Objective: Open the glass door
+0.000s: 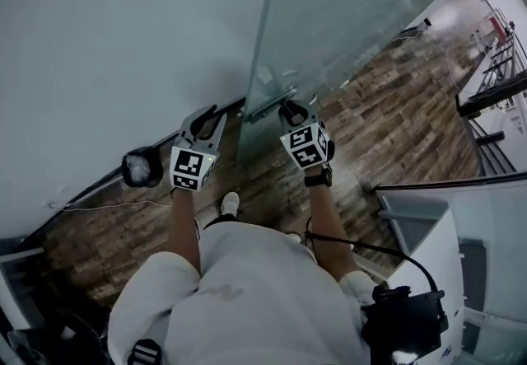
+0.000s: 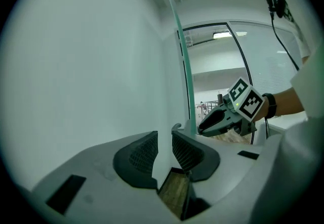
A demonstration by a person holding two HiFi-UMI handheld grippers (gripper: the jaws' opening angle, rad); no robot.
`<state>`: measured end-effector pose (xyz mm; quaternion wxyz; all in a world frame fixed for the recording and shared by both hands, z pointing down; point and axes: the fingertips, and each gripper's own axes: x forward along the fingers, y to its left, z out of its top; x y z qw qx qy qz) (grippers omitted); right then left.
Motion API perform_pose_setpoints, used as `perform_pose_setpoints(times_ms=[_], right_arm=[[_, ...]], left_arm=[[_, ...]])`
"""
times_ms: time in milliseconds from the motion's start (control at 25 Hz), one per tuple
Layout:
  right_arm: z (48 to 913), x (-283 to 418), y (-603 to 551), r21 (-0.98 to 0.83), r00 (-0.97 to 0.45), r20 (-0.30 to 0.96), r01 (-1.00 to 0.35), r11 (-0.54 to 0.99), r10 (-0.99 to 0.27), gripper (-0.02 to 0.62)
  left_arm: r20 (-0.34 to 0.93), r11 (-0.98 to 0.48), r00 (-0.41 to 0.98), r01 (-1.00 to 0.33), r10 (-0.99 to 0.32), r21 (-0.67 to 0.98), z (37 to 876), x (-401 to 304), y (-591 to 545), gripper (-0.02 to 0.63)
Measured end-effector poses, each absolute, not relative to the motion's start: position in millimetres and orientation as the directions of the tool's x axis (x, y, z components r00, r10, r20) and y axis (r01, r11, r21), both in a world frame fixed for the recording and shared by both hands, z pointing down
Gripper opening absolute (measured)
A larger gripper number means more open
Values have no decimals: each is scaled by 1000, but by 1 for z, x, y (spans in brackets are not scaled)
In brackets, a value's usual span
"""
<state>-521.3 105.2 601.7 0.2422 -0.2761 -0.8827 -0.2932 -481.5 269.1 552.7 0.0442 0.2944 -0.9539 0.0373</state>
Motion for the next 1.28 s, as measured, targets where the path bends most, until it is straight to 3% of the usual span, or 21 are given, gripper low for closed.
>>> perform_pose_setpoints(times_ms=[400, 1280], right_arm=[[606, -596, 161, 387, -771, 521, 595, 705, 365, 98], [603, -729, 236, 487, -853, 440, 489, 724, 280, 101]], left_arm=[[147, 852, -843, -523, -518, -1, 584, -492, 304, 92], [218, 839, -812, -541, -541, 64, 622, -517, 351, 92]])
